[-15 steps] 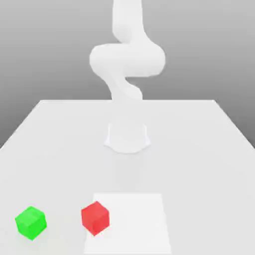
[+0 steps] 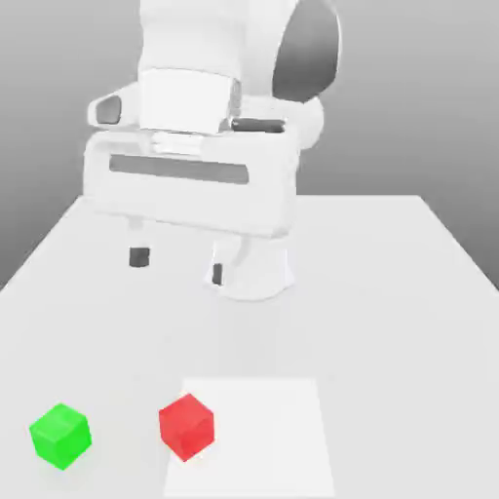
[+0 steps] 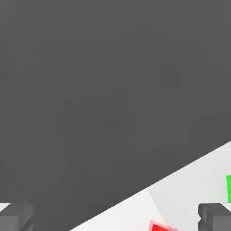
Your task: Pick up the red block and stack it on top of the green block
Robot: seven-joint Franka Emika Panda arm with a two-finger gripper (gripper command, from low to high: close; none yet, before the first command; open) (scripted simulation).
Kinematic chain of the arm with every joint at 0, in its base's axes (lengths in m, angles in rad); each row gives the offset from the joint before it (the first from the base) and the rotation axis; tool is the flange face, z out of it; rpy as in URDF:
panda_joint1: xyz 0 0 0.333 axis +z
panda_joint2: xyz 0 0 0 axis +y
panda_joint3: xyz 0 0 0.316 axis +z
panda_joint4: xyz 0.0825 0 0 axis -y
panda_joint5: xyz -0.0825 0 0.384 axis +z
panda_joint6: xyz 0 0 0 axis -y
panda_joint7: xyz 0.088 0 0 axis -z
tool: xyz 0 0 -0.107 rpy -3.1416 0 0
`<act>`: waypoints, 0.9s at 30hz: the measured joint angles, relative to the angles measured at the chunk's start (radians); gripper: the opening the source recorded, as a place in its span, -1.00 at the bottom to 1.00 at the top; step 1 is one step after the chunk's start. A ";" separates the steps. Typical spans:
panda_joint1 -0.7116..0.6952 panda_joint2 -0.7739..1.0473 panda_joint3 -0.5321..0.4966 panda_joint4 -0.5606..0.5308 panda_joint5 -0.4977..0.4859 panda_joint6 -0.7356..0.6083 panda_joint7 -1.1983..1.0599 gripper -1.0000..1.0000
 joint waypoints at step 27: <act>-0.071 0.274 -0.045 -0.059 0.052 0.108 0.142 -1.00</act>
